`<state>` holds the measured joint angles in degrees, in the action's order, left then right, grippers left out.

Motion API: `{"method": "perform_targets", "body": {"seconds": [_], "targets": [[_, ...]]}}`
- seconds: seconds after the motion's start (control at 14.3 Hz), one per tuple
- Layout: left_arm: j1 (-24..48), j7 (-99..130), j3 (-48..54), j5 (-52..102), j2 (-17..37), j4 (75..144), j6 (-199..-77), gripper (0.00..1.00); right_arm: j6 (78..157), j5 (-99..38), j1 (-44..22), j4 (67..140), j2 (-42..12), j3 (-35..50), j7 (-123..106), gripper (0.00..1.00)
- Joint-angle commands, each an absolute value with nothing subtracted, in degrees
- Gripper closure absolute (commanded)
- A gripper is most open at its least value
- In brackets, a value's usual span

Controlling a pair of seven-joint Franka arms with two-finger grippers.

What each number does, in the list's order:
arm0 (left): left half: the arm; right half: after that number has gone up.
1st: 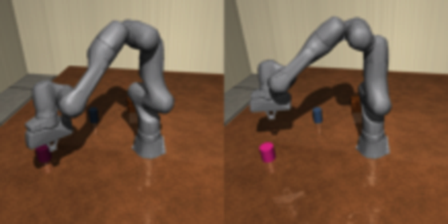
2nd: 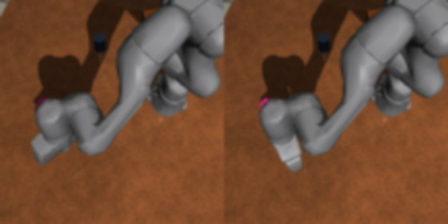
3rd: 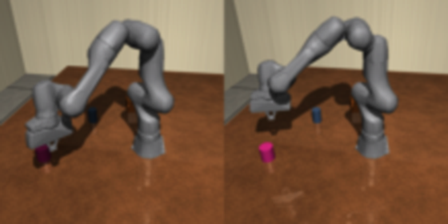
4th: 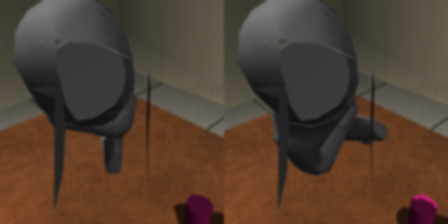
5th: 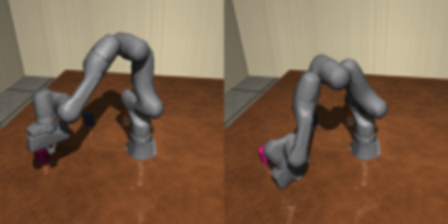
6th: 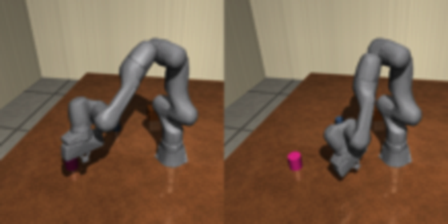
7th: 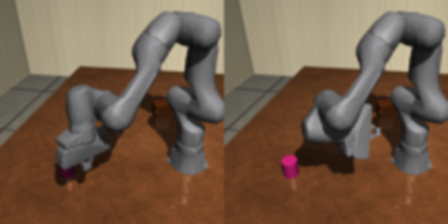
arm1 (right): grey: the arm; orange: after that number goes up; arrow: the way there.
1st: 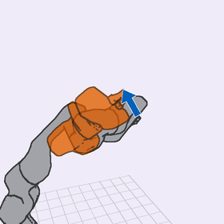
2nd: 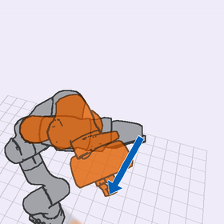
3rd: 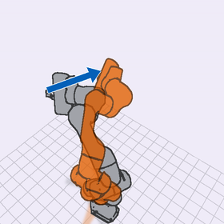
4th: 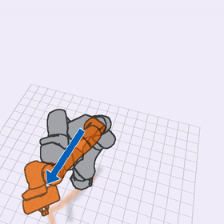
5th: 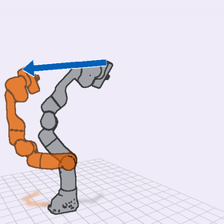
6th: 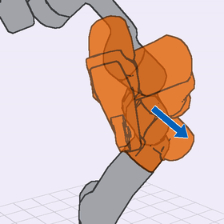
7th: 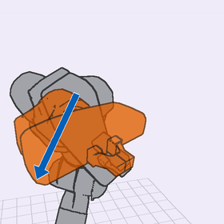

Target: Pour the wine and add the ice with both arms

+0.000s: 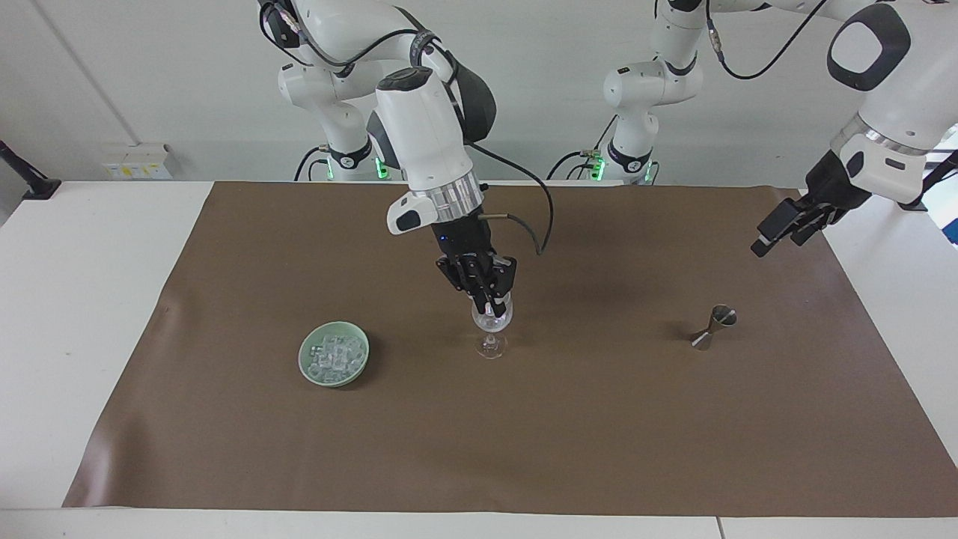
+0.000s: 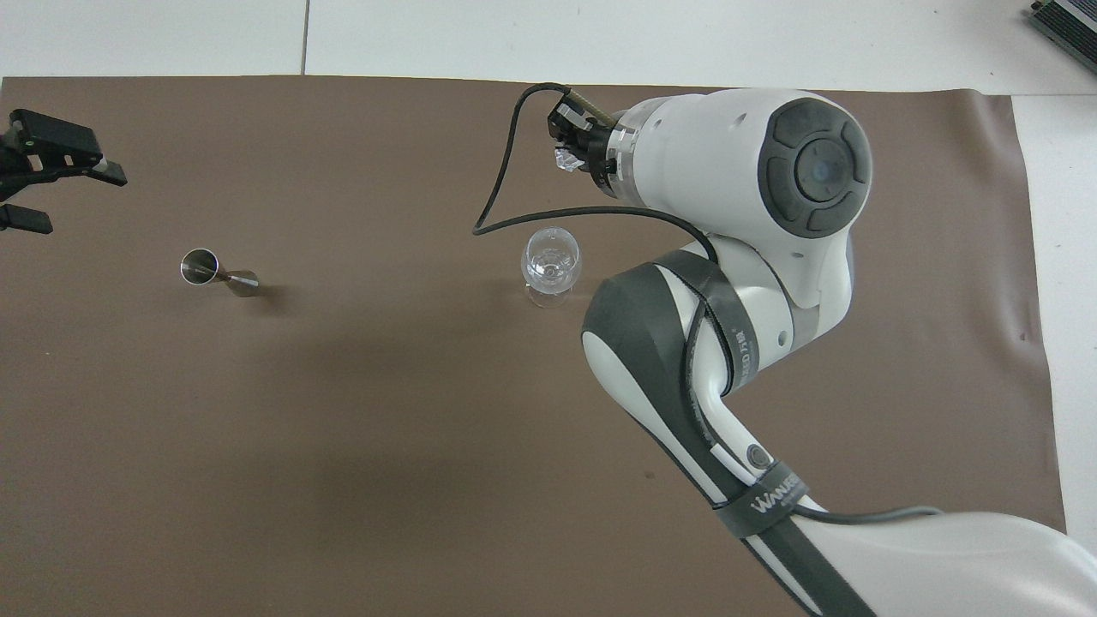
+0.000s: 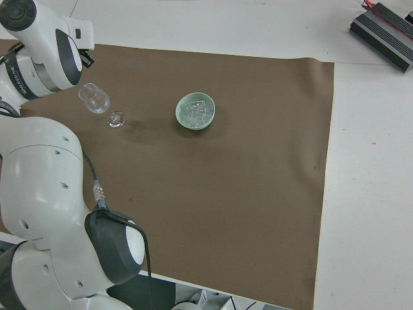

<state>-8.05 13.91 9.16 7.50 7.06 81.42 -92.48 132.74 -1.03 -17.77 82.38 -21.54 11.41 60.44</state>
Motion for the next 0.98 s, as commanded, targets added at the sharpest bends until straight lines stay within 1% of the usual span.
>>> {"method": "perform_targets", "body": {"seconds": [0.0, 0.14, 0.35, 0.63, 0.77, 0.91], "targets": [[-6.7, 7.0, 8.7, 6.1, 3.8, 83.5, -89.6, 0.0, 130.0, -1.0, -17.4, 82.8, -20.7, 11.7, 61.8, 1.0], [-4.1, 6.1, 8.4, 3.6, 2.4, 85.2, -89.1, 0.0, 129.9, -1.1, -17.3, 85.3, -19.3, 11.8, 61.8, 1.0], [-4.0, 3.9, 9.1, 2.0, 0.1, 88.5, -89.3, 0.0, 129.6, -1.1, -17.4, 88.4, -17.5, 11.8, 62.8, 1.0], [-4.0, 1.4, 9.1, 1.1, -1.8, 91.8, -89.9, 0.0, 128.2, -1.1, -17.5, 89.1, -16.7, 12.6, 64.9, 1.0], [-4.0, 1.5, 9.1, 1.1, -3.2, 95.6, -93.5, 0.0, 127.8, -1.1, -17.6, 90.3, -16.1, 12.7, 65.5, 1.0], [-4.0, 1.3, 9.1, 1.1, -3.3, 95.9, -95.2, 0.0, 127.7, -1.2, -17.5, 91.6, -15.6, 12.7, 65.4, 1.0]]}}
